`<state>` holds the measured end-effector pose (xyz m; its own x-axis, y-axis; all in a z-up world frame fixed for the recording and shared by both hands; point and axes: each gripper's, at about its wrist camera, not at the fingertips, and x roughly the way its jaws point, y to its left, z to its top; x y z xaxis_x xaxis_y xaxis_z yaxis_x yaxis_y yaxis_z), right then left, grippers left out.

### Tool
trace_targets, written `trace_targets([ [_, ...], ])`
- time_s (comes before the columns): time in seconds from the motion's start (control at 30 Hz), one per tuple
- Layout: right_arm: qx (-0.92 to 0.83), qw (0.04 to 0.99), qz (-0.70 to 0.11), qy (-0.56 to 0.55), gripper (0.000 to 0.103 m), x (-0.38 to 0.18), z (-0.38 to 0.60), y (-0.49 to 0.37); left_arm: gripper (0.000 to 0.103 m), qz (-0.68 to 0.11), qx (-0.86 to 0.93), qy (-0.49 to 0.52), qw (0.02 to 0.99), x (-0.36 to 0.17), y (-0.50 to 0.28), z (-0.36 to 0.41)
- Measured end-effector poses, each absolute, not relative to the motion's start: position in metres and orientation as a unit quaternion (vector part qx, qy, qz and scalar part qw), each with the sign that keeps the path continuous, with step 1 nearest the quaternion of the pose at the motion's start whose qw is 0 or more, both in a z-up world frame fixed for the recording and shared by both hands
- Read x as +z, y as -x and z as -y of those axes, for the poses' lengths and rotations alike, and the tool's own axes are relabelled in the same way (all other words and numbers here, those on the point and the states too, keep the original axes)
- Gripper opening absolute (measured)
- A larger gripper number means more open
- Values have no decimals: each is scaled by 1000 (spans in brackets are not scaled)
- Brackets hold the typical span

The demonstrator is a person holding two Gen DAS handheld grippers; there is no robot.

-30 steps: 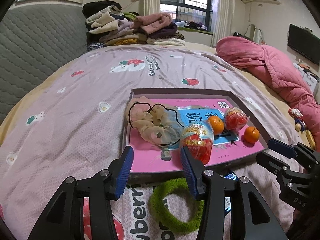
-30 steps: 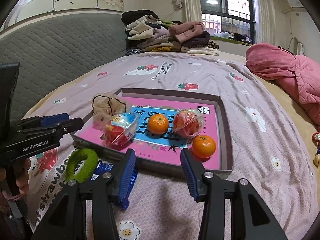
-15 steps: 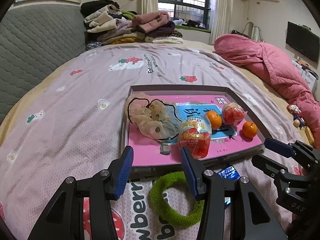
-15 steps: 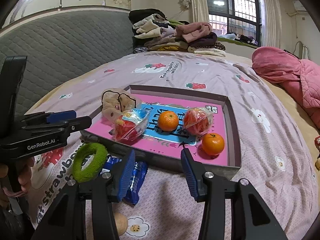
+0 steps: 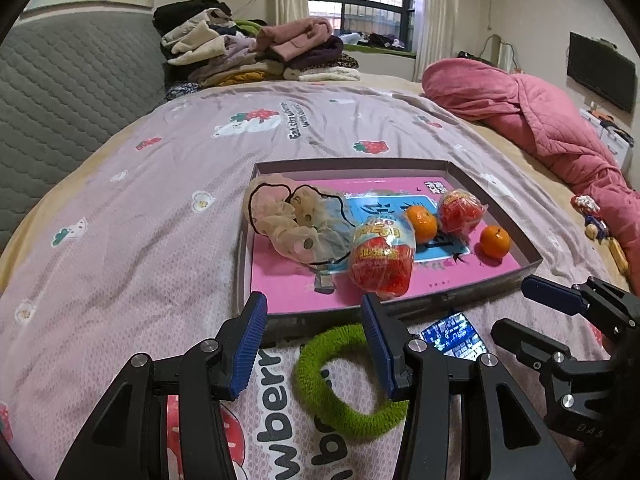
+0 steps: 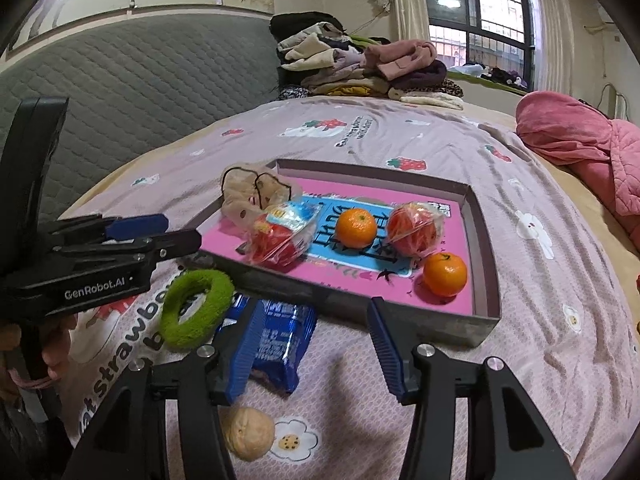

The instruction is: Organize objects

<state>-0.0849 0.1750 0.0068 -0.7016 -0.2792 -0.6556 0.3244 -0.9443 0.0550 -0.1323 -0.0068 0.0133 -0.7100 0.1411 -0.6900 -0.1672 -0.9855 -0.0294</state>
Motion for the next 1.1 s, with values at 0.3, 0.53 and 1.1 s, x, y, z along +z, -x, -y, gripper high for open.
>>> trace_targets([
  [0.3, -918, 176, -41, -353, 53, 4, -172, 75, 50, -20, 923, 375, 83, 11, 127, 10],
  [0.53, -916, 181, -45, -355, 53, 2, -170, 68, 50, -27, 922, 376, 87, 10, 123, 8],
  [1.1, -912, 187, -48, -361, 53, -3, -172, 57, 50, -38, 919, 379, 102, 11, 110, -1],
])
